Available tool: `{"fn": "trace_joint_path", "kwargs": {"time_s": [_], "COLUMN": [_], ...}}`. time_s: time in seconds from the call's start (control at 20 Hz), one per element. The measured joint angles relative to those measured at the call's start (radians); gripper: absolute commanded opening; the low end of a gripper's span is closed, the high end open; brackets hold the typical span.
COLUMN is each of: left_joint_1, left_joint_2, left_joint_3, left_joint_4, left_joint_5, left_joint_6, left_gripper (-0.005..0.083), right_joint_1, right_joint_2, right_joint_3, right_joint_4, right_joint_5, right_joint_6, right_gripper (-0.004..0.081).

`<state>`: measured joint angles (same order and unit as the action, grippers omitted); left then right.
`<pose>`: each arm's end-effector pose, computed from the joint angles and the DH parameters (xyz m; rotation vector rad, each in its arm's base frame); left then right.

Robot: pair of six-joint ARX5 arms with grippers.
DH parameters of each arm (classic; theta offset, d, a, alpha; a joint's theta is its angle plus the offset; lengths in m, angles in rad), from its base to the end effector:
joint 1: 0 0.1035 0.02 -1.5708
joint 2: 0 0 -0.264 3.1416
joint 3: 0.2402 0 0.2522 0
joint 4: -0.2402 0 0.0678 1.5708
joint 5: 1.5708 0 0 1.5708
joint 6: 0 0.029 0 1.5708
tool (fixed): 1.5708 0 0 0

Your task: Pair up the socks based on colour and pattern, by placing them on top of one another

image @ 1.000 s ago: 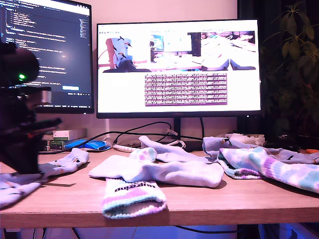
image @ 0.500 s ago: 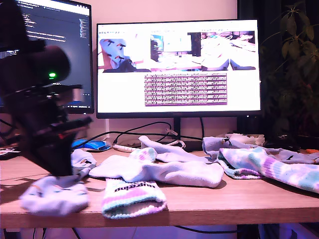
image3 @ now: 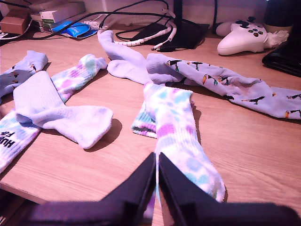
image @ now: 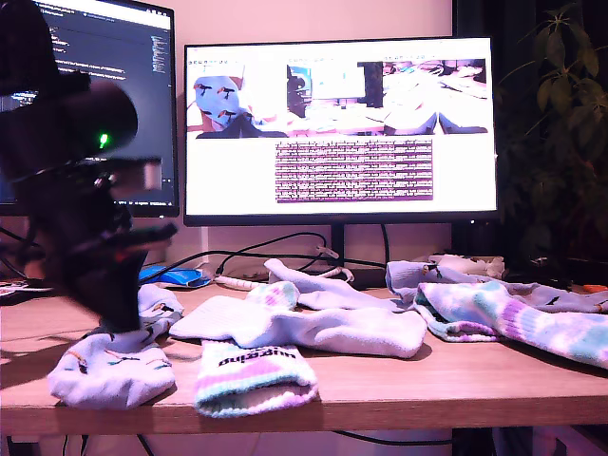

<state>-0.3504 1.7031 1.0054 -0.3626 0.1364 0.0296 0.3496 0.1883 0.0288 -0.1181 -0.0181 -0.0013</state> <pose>0.3070 -0.1164 0.1696 0.1405 1.0576 -0.4558 0.0986 0.0365 0.1467 -0.0473 0.2751 0.3655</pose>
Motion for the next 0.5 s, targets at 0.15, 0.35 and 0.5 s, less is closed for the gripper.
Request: {"fn": "trace_joint_path", "kwargs": {"time_s": [0.15,0.35,0.5], "left_joint_1": [0.009,0.042,0.067], "left_joint_2": [0.0,0.002,0.039], "left_joint_3": [0.009,0.009,0.01], "left_joint_4": [0.061,0.208,0.26], "left_joint_5": [-0.066,-0.117,-0.117], "left_joint_6": [0.0,0.0,0.0], "left_gripper": [-0.0023,-0.0023,-0.0023], "right_joint_1": [0.0,0.0,0.0], "right_joint_2": [0.0,0.0,0.0], "right_joint_3": [0.0,0.0,0.0], "right_joint_4": [0.0,0.0,0.0], "right_joint_5": [0.0,0.0,0.0], "right_joint_6": [0.0,0.0,0.0], "right_gripper": [-0.0011,-0.0012,-0.0012]}}
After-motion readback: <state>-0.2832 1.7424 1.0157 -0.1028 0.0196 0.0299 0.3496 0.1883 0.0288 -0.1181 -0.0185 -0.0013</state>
